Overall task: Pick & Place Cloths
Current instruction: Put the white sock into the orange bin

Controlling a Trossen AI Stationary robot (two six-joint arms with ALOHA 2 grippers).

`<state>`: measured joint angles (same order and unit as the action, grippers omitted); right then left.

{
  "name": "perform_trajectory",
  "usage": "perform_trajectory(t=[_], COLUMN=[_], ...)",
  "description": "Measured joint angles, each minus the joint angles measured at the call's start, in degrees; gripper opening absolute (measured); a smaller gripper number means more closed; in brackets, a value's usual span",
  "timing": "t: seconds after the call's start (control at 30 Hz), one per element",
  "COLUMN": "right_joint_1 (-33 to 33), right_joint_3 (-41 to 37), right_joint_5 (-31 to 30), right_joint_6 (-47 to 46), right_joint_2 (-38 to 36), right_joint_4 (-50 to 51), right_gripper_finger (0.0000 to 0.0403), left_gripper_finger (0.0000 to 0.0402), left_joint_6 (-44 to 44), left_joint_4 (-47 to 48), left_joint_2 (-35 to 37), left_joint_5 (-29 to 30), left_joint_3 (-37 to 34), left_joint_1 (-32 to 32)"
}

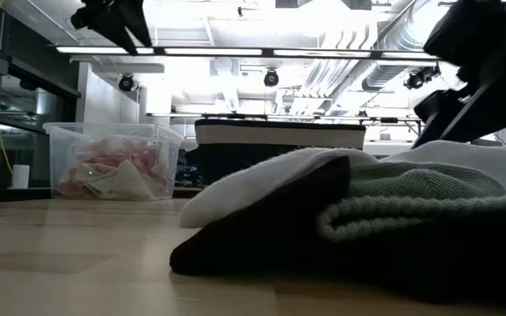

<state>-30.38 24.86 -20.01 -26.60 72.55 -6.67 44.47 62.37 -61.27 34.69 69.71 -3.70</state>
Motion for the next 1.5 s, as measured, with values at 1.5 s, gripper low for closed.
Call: perform_trajectory(t=[1.5], right_joint_1=[-9.4], right_joint_3=[0.0], right_joint_5=[14.5], right_joint_6=[-42.7], right_joint_2=[16.0], right_joint_4=[-26.9], right_gripper_finger=[0.0234], left_gripper_finger=[0.0207], left_joint_6=[2.3], left_joint_4=[-5.4], left_joint_2=[-7.8], left_joint_5=[2.4], left_joint_3=[0.0], left_joint_1=[-6.5])
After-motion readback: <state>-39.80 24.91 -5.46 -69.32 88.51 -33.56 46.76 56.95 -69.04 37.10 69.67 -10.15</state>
